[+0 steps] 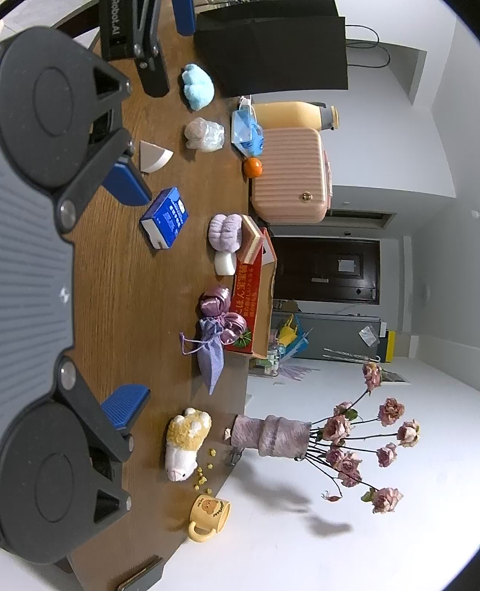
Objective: Organize soft objects
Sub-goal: 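Close the left tool on the white wedge sponge while the right tool moves toward the blue tissue pack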
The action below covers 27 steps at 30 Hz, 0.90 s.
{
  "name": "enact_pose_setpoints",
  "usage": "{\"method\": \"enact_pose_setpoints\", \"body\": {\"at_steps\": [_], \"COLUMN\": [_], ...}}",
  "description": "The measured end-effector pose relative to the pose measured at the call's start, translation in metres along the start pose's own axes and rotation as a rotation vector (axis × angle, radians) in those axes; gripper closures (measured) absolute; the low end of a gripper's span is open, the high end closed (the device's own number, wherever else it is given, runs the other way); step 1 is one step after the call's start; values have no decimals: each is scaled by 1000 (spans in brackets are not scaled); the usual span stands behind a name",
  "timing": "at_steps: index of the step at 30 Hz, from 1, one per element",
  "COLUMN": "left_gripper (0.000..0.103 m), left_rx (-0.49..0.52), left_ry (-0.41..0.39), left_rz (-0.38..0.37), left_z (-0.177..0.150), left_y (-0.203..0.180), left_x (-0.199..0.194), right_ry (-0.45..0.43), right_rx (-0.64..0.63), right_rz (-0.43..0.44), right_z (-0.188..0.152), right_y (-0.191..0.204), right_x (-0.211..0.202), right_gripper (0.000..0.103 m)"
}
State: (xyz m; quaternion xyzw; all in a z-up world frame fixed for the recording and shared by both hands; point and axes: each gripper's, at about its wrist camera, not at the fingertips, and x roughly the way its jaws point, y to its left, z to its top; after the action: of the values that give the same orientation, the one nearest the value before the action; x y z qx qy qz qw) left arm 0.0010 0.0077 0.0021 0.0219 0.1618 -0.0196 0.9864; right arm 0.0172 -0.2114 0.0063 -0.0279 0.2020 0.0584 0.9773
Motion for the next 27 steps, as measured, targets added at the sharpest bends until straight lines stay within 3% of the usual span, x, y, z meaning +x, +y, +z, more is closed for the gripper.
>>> {"method": "enact_pose_setpoints", "body": {"at_steps": [27], "left_gripper": [0], "left_rx": [21], "left_ry": [128], "left_rz": [-11], "left_z": [-1], "left_y": [-5], "left_x": [81], "right_ry": [96], "right_rx": [-14], "right_rz": [37], "right_z": [12], "right_y": [-5], "right_x": [80], "right_gripper": [0]}}
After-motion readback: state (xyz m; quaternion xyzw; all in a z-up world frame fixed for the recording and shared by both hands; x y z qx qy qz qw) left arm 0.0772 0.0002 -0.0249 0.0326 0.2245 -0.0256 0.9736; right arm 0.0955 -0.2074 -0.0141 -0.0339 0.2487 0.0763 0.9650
